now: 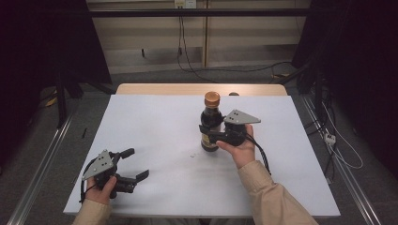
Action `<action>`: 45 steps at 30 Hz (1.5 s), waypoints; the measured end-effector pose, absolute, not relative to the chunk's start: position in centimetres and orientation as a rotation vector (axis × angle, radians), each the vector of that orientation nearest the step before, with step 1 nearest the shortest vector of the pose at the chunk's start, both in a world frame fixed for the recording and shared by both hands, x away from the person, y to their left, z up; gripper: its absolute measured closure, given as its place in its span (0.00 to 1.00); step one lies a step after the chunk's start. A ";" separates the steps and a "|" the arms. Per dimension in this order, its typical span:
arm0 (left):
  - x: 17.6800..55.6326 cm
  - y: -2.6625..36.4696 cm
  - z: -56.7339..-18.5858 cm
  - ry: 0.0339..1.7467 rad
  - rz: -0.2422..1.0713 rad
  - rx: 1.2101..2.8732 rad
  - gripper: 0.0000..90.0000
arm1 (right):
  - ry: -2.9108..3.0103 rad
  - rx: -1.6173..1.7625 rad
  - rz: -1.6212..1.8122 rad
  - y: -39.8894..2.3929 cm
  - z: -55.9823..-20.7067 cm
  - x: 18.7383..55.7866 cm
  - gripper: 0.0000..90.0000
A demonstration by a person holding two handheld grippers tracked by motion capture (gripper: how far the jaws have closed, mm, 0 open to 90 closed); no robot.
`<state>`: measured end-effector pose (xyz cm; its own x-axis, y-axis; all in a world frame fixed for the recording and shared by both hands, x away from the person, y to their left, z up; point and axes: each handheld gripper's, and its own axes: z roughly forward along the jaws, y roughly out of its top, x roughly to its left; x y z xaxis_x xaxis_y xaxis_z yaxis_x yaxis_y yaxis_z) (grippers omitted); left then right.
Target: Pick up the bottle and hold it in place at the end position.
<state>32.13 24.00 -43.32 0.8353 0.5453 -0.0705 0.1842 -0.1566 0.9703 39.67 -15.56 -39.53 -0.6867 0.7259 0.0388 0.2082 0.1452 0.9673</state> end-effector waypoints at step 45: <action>32.1 23.9 -43.5 0.574 0.340 1.745 0.04 | 1.999 0.874 1.559 -13.7 -41.0 42.5 0.34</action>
